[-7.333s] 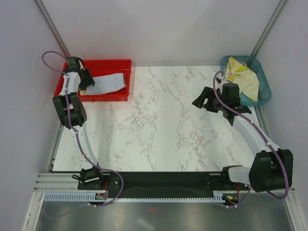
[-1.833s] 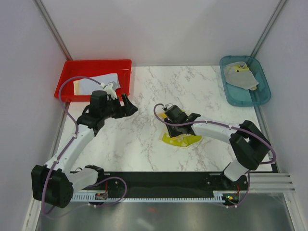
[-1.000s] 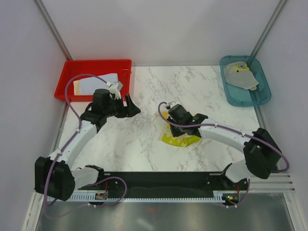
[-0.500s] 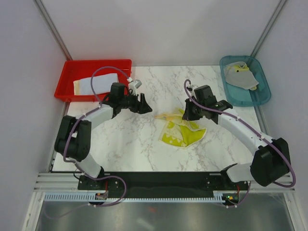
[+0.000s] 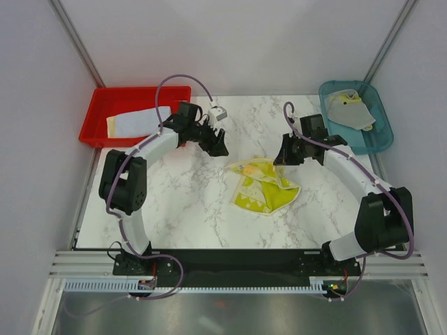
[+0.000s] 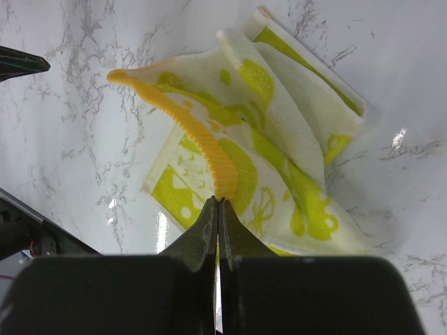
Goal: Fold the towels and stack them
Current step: Flatten out the crumpled towel
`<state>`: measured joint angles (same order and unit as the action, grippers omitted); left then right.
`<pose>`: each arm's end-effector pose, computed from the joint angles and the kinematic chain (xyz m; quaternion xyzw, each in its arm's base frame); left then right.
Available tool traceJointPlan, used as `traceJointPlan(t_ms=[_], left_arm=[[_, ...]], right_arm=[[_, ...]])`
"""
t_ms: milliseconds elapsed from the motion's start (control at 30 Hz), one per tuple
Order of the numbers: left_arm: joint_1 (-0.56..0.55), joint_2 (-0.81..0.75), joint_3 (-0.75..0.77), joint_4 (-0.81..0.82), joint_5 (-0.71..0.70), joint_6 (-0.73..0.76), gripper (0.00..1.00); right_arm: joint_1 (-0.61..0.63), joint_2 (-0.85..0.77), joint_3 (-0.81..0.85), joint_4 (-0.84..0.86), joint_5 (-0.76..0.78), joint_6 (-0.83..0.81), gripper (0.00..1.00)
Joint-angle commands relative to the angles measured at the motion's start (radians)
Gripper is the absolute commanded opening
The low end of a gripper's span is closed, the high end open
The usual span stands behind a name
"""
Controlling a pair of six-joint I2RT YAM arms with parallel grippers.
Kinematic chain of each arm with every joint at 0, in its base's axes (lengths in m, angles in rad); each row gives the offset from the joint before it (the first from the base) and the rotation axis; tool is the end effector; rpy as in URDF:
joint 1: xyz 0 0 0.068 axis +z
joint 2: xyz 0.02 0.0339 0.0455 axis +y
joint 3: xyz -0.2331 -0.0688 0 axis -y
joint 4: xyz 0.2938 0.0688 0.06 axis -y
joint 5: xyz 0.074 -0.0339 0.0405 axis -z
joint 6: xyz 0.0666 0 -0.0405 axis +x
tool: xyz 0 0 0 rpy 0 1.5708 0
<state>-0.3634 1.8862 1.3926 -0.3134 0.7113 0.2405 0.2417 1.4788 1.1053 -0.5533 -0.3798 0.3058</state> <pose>0.4197 -0.2061 0.1589 0.3826 0.7919 -0.3440 0.3289 0.3588 0.1139 0.1856 -0.0299 0.9330 0.2564 0.2508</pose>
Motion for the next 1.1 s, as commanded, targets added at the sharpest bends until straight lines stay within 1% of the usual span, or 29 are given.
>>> traceJointPlan(t_ms=[0, 100, 167, 233, 300, 433, 533, 867, 967, 1067], left_arm=[[0.001, 0.033, 0.069, -0.131, 0.024, 0.178, 0.75], [-0.009, 0.077, 0.104, -0.159, 0.030, 0.206, 0.75], [-0.014, 0.106, 0.124, -0.190, 0.046, 0.218, 0.73], [-0.016, 0.129, 0.143, -0.199, 0.103, 0.215, 0.68], [-0.026, 0.136, 0.135, -0.201, 0.126, 0.214, 0.68], [-0.055, 0.140, 0.094, -0.204, 0.087, 0.229, 0.71], [-0.078, 0.168, 0.118, -0.219, 0.030, 0.230, 0.71], [-0.104, 0.200, 0.157, -0.223, -0.024, 0.214, 0.70], [-0.111, 0.206, 0.161, -0.231, -0.044, 0.214, 0.63], [-0.112, 0.200, 0.161, -0.231, -0.052, 0.209, 0.41]], right_arm=[[-0.007, 0.014, 0.039, 0.030, -0.059, -0.014, 0.00], [-0.012, 0.015, 0.027, 0.041, -0.054, -0.013, 0.00], [-0.016, 0.014, 0.022, 0.041, -0.054, -0.011, 0.00], [-0.022, 0.011, 0.019, 0.043, -0.053, -0.013, 0.00], [-0.028, 0.017, 0.021, 0.046, -0.056, -0.008, 0.00], [-0.036, 0.034, 0.025, 0.055, -0.074, 0.001, 0.00], [-0.036, 0.037, 0.022, 0.066, -0.079, 0.006, 0.00], [-0.045, 0.035, 0.011, 0.089, -0.094, 0.015, 0.00], [-0.045, 0.035, 0.011, 0.093, -0.096, 0.016, 0.00], [-0.047, 0.032, 0.011, 0.093, -0.091, 0.016, 0.00]])
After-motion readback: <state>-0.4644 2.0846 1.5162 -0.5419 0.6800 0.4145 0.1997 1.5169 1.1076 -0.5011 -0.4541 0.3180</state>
